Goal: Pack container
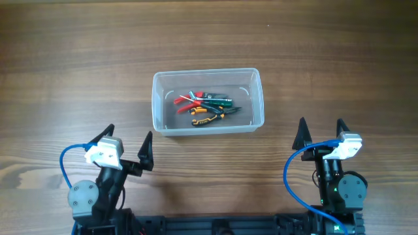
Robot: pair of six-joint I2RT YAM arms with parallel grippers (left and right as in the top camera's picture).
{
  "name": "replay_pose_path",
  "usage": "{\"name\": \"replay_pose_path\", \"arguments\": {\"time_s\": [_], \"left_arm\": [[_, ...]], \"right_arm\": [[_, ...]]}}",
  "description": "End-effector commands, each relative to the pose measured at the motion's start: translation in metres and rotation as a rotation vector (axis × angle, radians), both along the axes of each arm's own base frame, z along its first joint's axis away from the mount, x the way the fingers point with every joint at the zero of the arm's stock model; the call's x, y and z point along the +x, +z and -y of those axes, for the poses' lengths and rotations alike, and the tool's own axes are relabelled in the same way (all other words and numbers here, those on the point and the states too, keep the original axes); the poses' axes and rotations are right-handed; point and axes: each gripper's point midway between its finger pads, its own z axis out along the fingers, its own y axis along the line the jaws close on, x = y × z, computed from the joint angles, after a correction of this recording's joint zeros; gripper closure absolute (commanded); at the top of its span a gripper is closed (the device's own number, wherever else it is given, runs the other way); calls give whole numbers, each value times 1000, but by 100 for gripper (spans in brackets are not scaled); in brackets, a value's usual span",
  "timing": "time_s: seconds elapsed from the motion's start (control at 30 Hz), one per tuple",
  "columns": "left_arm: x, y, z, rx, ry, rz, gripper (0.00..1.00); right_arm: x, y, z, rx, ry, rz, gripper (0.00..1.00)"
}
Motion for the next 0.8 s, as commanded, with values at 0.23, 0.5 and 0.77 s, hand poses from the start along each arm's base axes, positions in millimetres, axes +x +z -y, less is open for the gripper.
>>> {"name": "replay_pose_path", "arguments": {"time_s": [0.23,0.5,0.77], "left_arm": [[4,-36,-5,2,27,-57,0],[6,-43,-54,51,310,-81,0],[6,-43,-62,59,356,-83,0]], "right_arm": [[-1,2,-1,-18,10,11,0],[-1,2,-1,-18,10,11,0],[-1,2,-1,-18,10,11,0]]}}
